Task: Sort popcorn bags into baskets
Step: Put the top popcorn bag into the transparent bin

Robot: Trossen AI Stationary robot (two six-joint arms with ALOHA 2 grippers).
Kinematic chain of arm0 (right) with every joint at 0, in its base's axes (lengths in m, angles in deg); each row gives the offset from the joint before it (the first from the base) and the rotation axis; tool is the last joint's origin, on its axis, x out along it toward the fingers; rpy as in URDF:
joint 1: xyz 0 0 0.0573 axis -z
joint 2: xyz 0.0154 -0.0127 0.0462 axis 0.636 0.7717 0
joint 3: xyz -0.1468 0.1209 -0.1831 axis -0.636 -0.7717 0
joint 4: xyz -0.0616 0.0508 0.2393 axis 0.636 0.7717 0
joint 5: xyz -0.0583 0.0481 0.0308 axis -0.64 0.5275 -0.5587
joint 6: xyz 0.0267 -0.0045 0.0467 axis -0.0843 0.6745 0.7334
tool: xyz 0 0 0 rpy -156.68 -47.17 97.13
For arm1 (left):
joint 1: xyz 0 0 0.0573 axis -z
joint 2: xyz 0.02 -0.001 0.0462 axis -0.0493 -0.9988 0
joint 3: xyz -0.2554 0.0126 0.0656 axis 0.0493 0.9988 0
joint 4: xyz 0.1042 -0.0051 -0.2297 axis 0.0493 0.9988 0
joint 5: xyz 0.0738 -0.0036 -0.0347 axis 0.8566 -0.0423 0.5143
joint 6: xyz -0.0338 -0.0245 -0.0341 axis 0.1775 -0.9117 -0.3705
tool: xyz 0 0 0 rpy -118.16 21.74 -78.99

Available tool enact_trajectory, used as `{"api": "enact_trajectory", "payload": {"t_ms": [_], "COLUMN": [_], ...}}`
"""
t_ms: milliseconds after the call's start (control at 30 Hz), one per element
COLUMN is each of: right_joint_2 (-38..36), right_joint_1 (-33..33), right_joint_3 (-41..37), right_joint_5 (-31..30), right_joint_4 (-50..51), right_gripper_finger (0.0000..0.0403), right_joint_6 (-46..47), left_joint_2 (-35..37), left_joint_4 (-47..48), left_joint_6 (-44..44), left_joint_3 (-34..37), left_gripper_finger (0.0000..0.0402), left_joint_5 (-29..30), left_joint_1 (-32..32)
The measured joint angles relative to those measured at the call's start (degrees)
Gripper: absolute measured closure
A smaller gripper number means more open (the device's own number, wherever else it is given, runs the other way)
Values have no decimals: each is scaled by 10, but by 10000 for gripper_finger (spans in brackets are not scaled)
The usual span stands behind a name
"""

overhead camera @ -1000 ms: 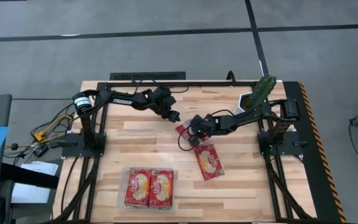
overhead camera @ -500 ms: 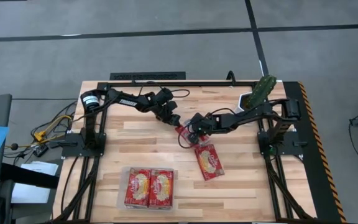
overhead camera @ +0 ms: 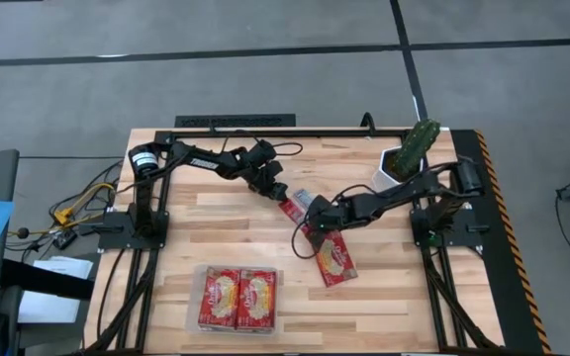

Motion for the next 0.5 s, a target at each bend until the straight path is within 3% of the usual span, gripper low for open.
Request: {"api": "enact_trajectory", "payload": {"t_ms": [500], "right_joint_2": [47], "right_joint_1": [64], "right_joint_3": [1], "right_joint_5": [50], "right_joint_4": [-112], "right_gripper_finger": [386], "right_joint_6": [-70], "left_joint_2": [-1], "left_joint_4": [-3], "left_joint_6": [21], "left_joint_3": [0], "left_gripper_finger": [214], "left_joint_5": [-7], "left_joint_1": [6]}}
